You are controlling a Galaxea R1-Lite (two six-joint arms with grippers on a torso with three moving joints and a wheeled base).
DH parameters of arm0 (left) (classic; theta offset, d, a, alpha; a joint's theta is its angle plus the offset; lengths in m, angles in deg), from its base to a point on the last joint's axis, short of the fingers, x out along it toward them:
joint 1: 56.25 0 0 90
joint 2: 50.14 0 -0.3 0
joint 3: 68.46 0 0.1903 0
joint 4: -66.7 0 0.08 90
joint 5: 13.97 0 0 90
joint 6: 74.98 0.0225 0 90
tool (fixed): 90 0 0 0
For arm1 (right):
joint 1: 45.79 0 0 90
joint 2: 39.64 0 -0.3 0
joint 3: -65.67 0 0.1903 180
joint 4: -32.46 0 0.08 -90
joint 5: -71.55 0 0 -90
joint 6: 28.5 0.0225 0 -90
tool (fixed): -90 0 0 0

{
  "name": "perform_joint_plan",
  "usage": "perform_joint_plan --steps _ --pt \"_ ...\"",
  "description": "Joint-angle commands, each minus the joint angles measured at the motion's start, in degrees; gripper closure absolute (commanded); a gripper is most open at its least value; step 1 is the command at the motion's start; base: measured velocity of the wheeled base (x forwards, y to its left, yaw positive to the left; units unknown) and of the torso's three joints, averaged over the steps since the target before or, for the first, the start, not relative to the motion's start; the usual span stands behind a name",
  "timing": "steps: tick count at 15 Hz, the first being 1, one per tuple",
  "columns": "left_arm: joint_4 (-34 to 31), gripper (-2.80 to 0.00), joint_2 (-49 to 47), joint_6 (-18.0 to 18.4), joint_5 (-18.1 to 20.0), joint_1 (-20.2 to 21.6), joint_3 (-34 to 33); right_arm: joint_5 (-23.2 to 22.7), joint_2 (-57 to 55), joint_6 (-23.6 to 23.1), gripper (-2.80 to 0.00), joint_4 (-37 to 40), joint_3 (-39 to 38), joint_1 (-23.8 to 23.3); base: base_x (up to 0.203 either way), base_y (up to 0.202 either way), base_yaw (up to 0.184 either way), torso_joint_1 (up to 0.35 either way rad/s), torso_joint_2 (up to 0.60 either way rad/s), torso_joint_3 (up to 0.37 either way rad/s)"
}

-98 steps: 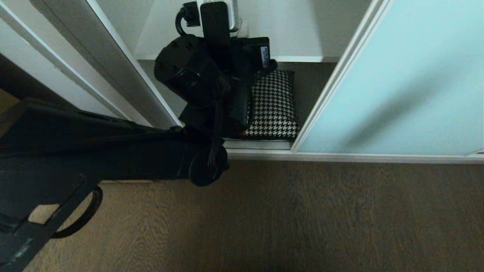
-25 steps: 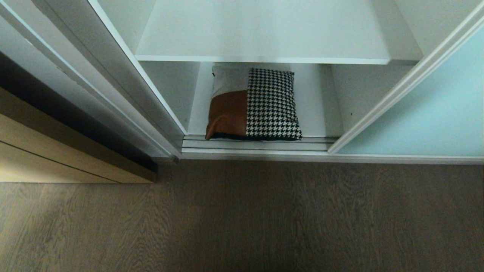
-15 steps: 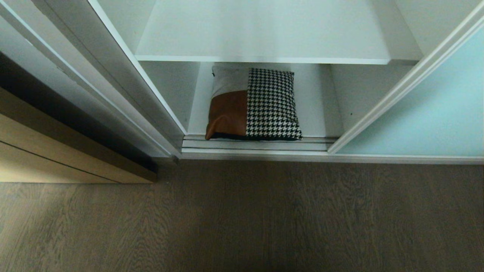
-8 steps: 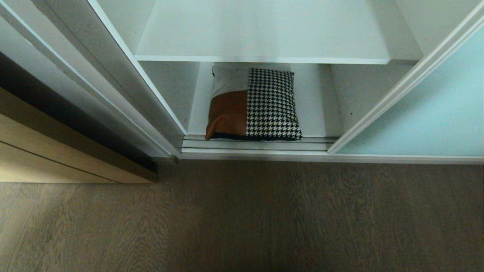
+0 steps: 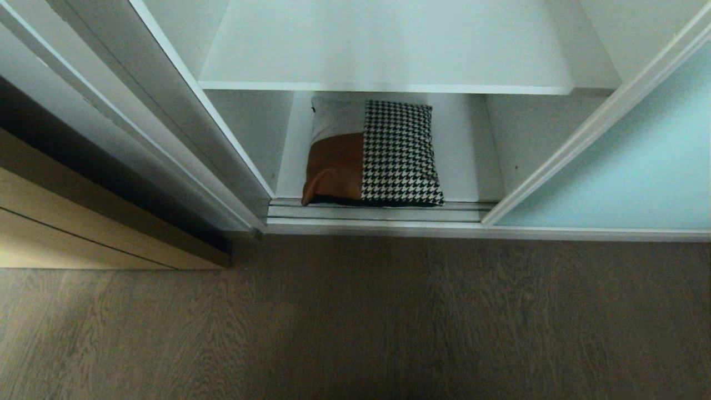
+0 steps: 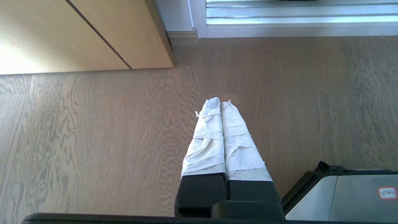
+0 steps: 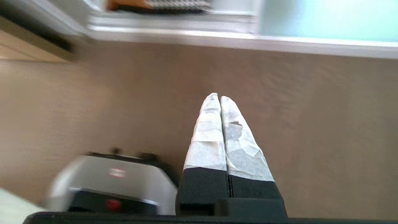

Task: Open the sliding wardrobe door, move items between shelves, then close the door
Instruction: Place the pillow on the higher shelf

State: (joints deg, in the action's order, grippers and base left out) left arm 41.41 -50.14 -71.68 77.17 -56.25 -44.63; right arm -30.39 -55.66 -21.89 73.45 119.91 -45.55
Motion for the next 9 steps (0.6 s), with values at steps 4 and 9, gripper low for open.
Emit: perform_joint_plan --steps 4,9 --pt "0.0 0.00 -0.1 0.0 0.0 0.0 0.0 -9.0 -25.0 5.6 0.00 -9.1 10.4 0.4 0.000 0.000 0.000 0.000 0.00 0.000" --pt "0.0 0.00 -0.1 0.0 0.0 0.0 0.0 -14.2 -35.8 10.5 0.00 -16.8 20.0 5.9 0.000 0.000 0.000 0.000 0.00 0.000"
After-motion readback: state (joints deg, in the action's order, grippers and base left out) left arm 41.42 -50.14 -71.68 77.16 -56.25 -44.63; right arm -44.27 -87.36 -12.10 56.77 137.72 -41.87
